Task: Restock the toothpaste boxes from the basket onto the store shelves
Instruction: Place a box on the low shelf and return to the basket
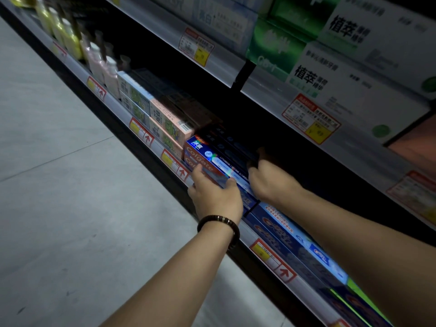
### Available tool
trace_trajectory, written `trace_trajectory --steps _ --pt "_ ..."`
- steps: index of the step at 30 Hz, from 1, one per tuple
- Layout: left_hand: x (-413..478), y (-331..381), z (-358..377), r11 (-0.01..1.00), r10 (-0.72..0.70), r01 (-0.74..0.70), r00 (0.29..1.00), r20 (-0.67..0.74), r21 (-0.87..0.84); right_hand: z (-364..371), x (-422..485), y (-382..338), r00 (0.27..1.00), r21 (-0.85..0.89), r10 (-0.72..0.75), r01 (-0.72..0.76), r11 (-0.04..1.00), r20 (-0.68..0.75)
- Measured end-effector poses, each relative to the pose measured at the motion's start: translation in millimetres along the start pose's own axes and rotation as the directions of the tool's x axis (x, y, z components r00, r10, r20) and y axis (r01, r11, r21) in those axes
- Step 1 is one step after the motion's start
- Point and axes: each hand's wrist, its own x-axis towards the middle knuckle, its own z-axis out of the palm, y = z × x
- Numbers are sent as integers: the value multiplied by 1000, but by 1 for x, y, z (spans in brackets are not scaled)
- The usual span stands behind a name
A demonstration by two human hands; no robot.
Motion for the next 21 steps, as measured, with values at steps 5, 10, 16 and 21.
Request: trace_trajectory --steps 5,10,16,21 --pt "0 -4 3 998 62 -62 998 10 2 4 -6 7 999 13 30 -31 999 21" --pt "1 -6 4 996 82 -82 997 14 30 4 -10 6 1000 -7 5 -4 1000 31" --pt "1 -6 2 995 91 -90 996 -13 41 6 -22 12 998 71 57 -59 996 37" --pt "-8 3 -4 991 101 -98 994 -31 91 6 -50 16 994 84 -51 59 995 -101"
